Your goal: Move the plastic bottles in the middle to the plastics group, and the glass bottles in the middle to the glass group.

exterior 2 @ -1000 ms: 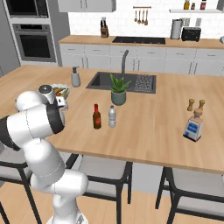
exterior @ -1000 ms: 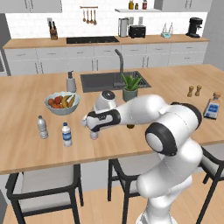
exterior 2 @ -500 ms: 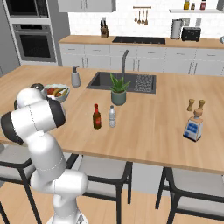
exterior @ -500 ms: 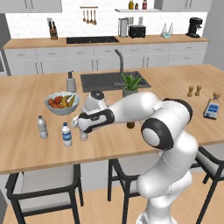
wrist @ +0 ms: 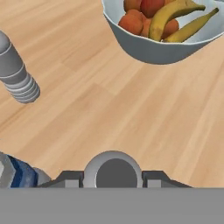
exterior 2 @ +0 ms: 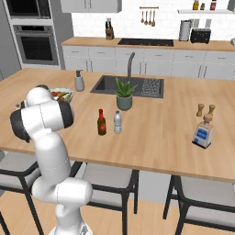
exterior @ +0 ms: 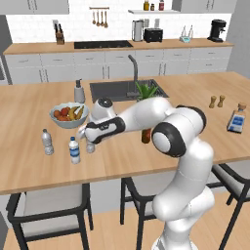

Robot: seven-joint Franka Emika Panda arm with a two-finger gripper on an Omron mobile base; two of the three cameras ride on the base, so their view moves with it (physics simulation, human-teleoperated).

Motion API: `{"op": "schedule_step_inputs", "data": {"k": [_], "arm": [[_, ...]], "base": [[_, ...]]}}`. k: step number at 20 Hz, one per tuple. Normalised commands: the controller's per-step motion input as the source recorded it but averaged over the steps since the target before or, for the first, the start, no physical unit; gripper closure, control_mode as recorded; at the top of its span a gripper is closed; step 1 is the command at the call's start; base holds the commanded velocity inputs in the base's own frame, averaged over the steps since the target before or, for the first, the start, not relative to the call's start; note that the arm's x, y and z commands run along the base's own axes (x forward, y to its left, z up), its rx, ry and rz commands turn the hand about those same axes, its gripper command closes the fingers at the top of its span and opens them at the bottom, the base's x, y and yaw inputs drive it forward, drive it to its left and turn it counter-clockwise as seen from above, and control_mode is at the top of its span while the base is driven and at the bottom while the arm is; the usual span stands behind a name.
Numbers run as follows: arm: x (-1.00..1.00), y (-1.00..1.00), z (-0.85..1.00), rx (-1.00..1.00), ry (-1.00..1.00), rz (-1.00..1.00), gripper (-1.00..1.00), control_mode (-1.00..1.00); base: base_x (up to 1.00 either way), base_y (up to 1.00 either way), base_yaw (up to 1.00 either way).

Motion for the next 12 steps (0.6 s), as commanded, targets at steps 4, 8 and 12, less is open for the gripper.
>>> {"op": "schedule_step_inputs", "data": {"k": [4,8,12], "arm": [[0.21,0.16,0.0,0.0,0.0,0.0,1.0,-1.0],[0.04,0.35,0.0,0.0,0.0,0.0,1.0,-1.0],[0.0,0.32,0.0,0.0,0.0,0.0,1.0,-1.0]], "base": [[0.0,0.0,0.0],[0.0,0.0,0.0],[0.0,0.0,0.0]]}}
